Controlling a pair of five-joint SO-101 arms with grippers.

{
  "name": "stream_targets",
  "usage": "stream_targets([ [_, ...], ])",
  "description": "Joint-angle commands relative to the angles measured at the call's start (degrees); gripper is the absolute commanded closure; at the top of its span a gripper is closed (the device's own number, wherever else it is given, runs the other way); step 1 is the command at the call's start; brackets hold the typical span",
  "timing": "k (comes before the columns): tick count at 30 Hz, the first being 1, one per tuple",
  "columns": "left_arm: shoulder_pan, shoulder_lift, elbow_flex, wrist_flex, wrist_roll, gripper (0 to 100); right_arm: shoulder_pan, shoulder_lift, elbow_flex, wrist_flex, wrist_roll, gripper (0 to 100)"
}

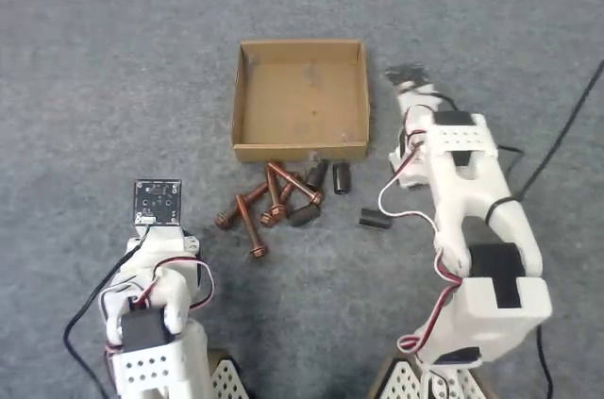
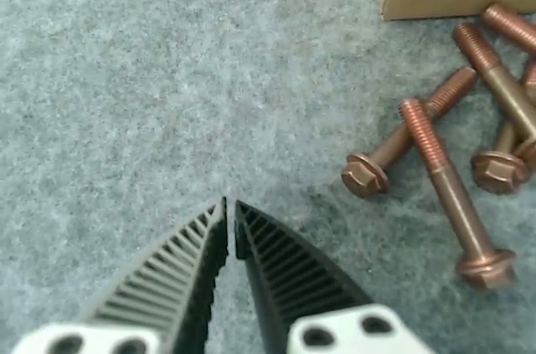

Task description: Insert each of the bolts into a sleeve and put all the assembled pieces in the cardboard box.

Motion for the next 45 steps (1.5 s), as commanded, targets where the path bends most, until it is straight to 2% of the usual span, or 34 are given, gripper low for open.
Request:
stream_targets([
  [1, -0.18, -1.05, -0.4, -1.67, -0.62, 98, 2.51, -0.4, -2.2, 0.4, -5.71, 99.3],
  [7, -0.26, -1.05, -1.8, -1.85, -0.7, 98, 3.74, -0.84, 4.66, -8.22, -5.71, 99.3],
  [11, -0.26, -1.05, -4.0, -2.29, -0.79, 98, 4.88, -0.66, 5.27, -8.84, -5.54, 99.3],
  [18, 1.14, -0.97, -0.4, -14.86, -0.79, 98, 4.97, -0.48, 5.19, -9.27, -5.45, 99.3],
  [21, 1.85, -0.88, -1.27, -16.44, -0.79, 98, 4.97, -0.4, 5.36, -10.33, -5.45, 99.3],
  [25, 1.93, -0.7, -3.74, -15.74, -0.62, 98, 4.88, -0.4, 5.36, -10.42, -5.45, 99.3],
  [31, 3.6, -0.7, -8.84, -9.93, -0.62, 98, 4.7, -0.4, 5.36, -10.42, -5.45, 99.3],
  [36, 3.6, 0.09, -13.41, -9.14, -0.7, 98, 4.7, -0.4, 5.45, -10.24, -5.45, 99.3],
  [39, 3.6, 6.68, -18.24, -9.14, -0.7, 98, 4.7, -0.4, 5.45, -10.24, -5.45, 99.3],
  [45, 3.78, 30.77, -33.63, -9.14, -0.35, 98, 4.7, -0.4, 5.45, -10.24, -5.45, 99.3],
])
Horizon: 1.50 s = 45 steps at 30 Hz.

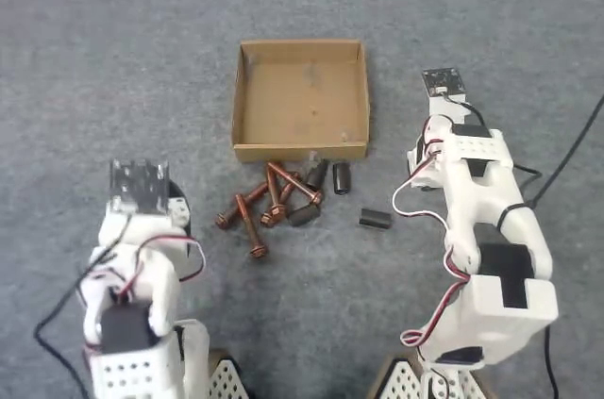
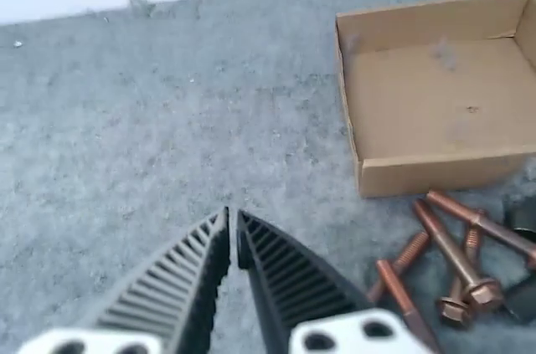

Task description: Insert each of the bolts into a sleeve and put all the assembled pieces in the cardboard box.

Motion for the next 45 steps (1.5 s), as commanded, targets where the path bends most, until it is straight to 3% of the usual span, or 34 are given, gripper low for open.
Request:
stream_targets([
  [1, 0.35, 19.6, -13.14, 0.0, -0.35, 98, 0.48, -0.4, -0.35, -0.57, -0.35, 99.3],
  [6, 3.69, 35.96, -18.86, 0.18, 1.93, 98, 0.48, -0.4, -0.35, -0.75, -0.35, 99.3],
  [10, 9.76, 46.59, -19.56, -0.26, 7.3, 98, 0.48, -0.4, -0.35, -0.75, -0.35, 99.3],
  [15, 17.49, 56.26, -19.65, -3.34, 7.65, 98, 0.48, -0.4, -0.35, -0.75, -0.35, 99.3],
  [23, 15.82, 66.11, -19.65, -8.18, 7.3, 82, 0.48, -0.4, -0.35, -0.84, -0.35, 99.3],
  [28, 15.47, 70.95, -20.09, -11.43, 4.66, 82, 0.48, -0.4, -0.44, -0.84, -0.35, 99.3],
  [34, 11.43, 74.99, -24.31, -10.64, 3.96, 82, 0.48, -0.4, -0.44, -0.84, -0.35, 99.3],
  [37, 9.58, 75.6, -24.57, -10.55, 0.18, 82, 0.48, -0.4, -0.44, -0.84, -0.35, 99.3],
  [45, 9.32, 75.16, -24.92, -8.09, -2.9, 82, 0.48, -0.4, -0.44, -0.84, -0.35, 99.3],
])
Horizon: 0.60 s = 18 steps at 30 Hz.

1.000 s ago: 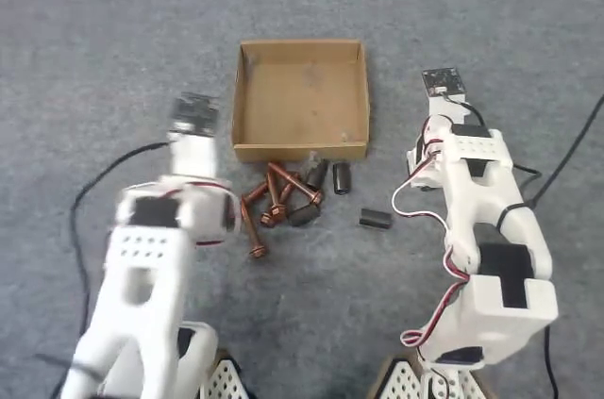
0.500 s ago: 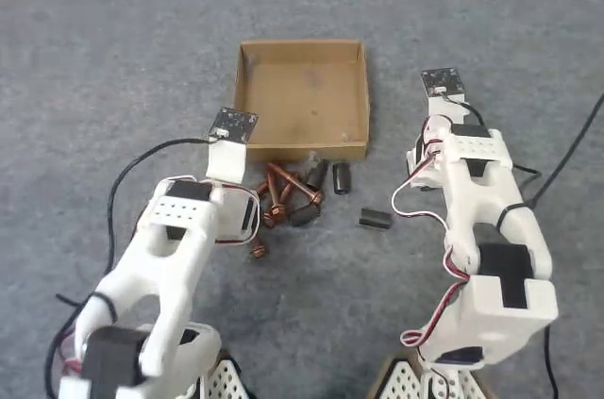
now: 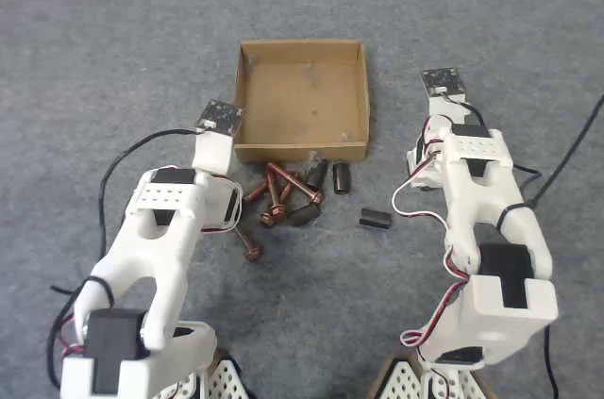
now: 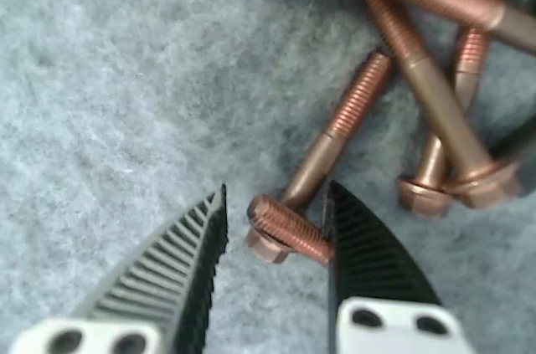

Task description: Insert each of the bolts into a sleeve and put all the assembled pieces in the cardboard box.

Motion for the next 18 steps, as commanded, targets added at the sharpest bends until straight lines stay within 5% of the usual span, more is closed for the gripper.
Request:
stream_targets([
  [1, -0.35, -1.49, -3.56, 1.93, -0.62, 82, 0.48, -0.4, -0.44, -0.84, -0.35, 99.3],
  [18, 10.2, -27.96, -0.57, 22.95, -0.44, 82, 0.48, -0.4, -0.44, -0.84, -0.35, 99.3],
])
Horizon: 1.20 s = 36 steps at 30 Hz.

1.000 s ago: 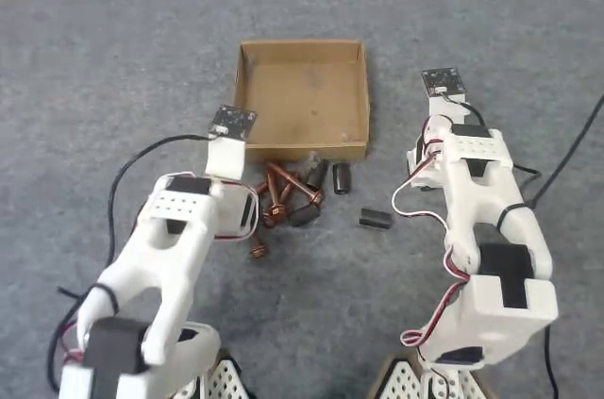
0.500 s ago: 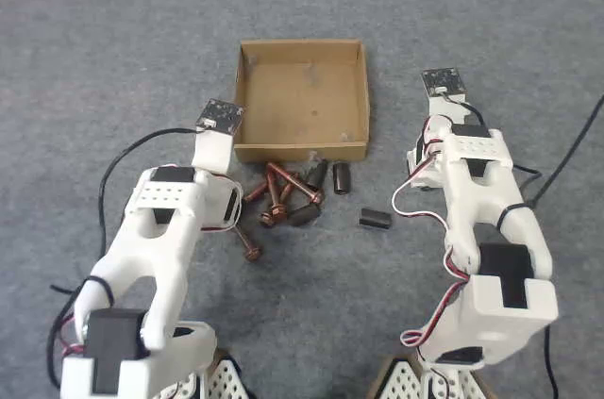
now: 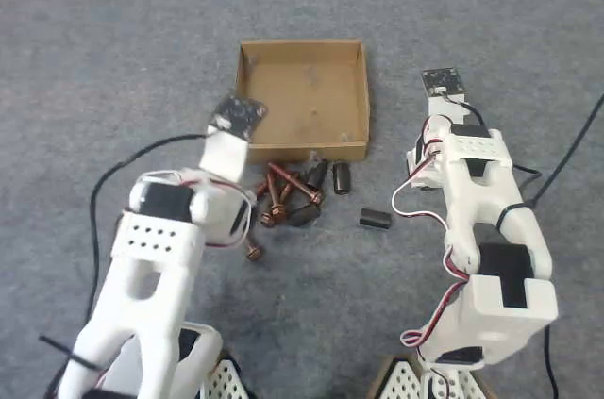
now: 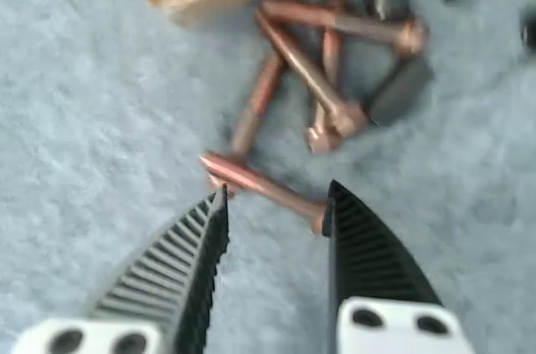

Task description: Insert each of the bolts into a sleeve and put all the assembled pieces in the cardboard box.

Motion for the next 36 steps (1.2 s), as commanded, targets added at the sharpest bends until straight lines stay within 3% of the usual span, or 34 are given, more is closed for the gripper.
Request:
stream_targets([
  [1, 2.64, -2.99, 4.0, 1.67, 1.41, 82, 0.66, -0.4, -0.44, -0.84, -0.35, 99.3],
  [6, 2.99, -3.08, 13.58, -6.59, 7.12, 82, 0.66, -0.4, -0.44, -0.84, -0.18, 99.3],
  [10, 4.92, -3.43, 18.95, -12.22, 2.46, 82, 0.48, -0.4, -0.35, -0.84, 2.46, 99.3],
  [15, 5.19, -3.43, 18.95, -13.19, -4.75, 82, 0.48, -0.4, -0.35, -0.84, 2.81, 99.3],
  [18, 4.13, -3.08, 17.89, -13.45, 1.49, 82, 0.4, -0.4, -0.35, -0.84, 2.81, 99.3],
  [23, 4.04, -3.08, 18.59, -13.45, 22.24, 82, -0.31, -0.4, -0.44, -0.84, 2.99, 99.3],
  [26, 3.96, -3.08, 21.58, -17.49, 31.03, 82, -0.57, -0.4, -0.44, -0.84, 4.75, 99.3],
  [29, 4.57, -2.99, 24.66, -22.59, 31.47, 82, -1.1, -0.4, -0.35, -0.84, 5.19, 99.3],
  [36, 4.13, -2.99, 24.31, -21.98, 31.65, 87, -1.01, -0.4, -0.35, -0.84, 5.19, 99.3],
])
